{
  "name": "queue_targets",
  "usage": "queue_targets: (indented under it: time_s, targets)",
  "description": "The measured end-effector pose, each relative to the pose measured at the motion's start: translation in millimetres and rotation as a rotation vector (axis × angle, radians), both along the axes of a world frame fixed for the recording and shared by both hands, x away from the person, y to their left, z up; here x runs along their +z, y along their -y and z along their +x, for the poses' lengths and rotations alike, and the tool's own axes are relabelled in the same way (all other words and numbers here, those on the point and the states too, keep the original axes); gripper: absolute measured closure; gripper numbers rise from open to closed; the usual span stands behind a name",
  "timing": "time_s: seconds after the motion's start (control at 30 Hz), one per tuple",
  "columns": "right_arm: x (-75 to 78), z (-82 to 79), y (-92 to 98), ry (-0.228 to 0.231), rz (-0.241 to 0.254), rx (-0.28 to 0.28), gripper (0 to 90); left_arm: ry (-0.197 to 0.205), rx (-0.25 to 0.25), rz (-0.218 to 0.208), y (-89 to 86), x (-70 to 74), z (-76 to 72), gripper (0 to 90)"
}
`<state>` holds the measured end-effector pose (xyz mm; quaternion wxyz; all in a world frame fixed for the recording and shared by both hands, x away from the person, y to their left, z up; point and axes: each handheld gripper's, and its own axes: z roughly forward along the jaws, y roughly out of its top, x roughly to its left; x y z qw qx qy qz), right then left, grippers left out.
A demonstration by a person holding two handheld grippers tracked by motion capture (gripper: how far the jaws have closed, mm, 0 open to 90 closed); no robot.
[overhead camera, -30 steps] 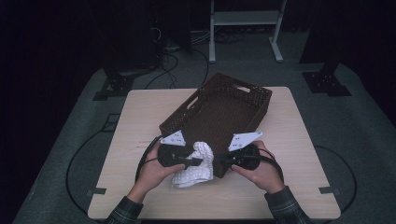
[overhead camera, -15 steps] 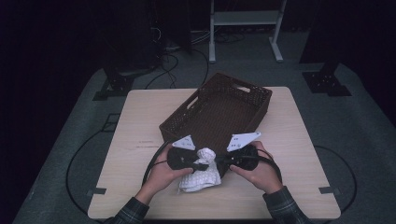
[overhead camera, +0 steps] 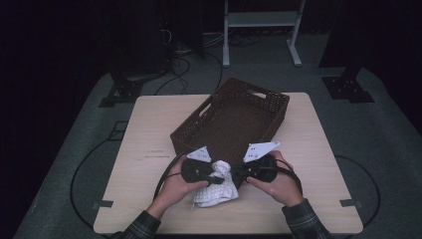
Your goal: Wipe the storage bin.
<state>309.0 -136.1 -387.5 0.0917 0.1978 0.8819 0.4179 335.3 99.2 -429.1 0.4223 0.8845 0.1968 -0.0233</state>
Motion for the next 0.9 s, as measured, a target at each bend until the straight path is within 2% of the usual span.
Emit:
queue_targets:
  time_s: [0.17, 0.2, 0.4, 0.43, 0.47, 0.5, 0.6, 0.73, 0.9]
  targets:
    - [0.4, -1.0, 7.5, -0.007, 0.012, -0.004, 74.0, -0.016, -0.004, -0.02, 0.2, -1.4, -0.3, 72.7]
    - [0.2, -1.1, 8.7, -0.007, 0.017, -0.002, 73.3, -0.017, -0.01, -0.012, -1.2, -0.8, 0.2, 72.7]
    - [2.1, -3.5, 13.3, 0.011, 0.015, 0.011, 69.8, -0.022, 0.008, -0.037, -6.3, 2.6, 0.0, 72.8]
    - [2.2, -3.7, 13.4, 0.013, 0.015, 0.015, 69.4, -0.006, 0.012, -0.009, -8.3, 3.2, 0.9, 73.0]
    - [3.1, -4.0, 14.5, 0.009, 0.024, 0.015, 69.2, -0.002, 0.018, -0.002, -9.9, 2.9, 1.5, 73.0]
    - [3.9, -3.7, 16.2, 0.012, 0.026, 0.015, 68.9, -0.016, 0.02, -0.013, -11.2, 2.3, 2.1, 73.1]
    - [4.8, -1.7, 21.6, 0.006, 0.039, 0.004, 71.3, -0.003, 0.009, -0.001, -4.8, 0.4, 0.0, 73.0]
    - [3.7, -0.1, 24.2, -0.003, 0.04, -0.018, 85.3, 0.002, -0.007, 0.011, 4.9, -3.1, -2.1, 72.9]
    - [2.8, 1.4, 25.2, -0.013, 0.049, -0.017, 86.3, -0.002, -0.029, 0.037, 16.1, -9.3, -5.6, 72.9]
